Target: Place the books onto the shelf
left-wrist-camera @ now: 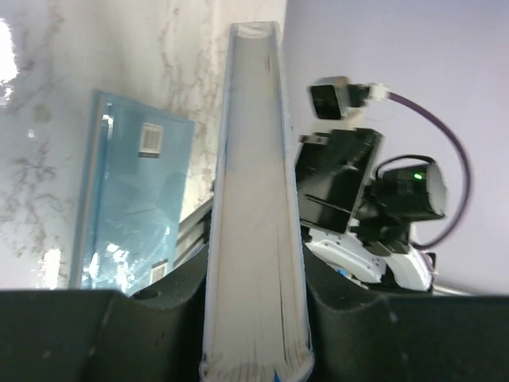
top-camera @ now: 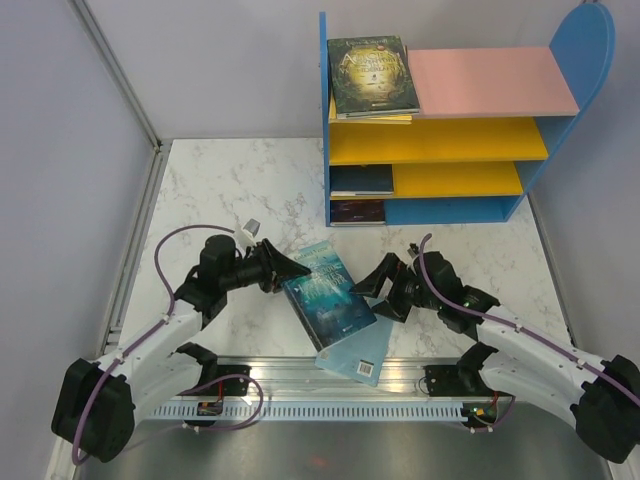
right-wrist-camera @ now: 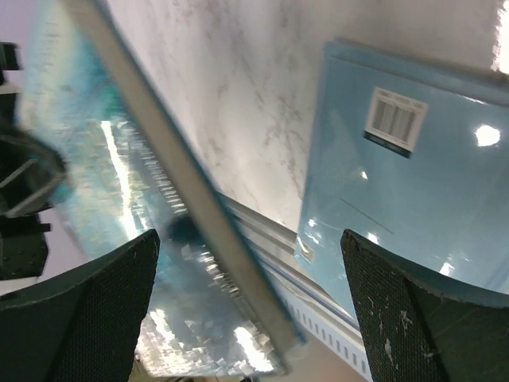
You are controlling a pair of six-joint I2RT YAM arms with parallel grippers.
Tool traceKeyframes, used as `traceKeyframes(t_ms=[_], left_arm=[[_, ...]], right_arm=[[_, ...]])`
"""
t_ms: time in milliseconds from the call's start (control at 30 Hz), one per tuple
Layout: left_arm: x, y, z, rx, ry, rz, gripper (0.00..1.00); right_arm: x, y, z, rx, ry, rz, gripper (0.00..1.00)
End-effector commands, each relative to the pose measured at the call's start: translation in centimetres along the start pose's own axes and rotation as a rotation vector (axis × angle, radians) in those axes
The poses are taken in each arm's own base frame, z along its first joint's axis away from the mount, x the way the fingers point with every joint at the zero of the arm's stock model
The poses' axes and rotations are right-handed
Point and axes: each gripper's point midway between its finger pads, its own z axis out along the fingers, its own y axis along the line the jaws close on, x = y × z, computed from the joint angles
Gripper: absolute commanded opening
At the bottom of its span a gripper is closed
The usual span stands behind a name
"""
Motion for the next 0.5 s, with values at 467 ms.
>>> traceKeyframes(t_ms=[467], left_arm=[[-0.7, -9.5, -2.7, 0.387, 0.002, -0.002, 0.02]], right_arm=[[1.8, 5.0, -0.5, -0.319, 0.123, 0.069, 0.82]])
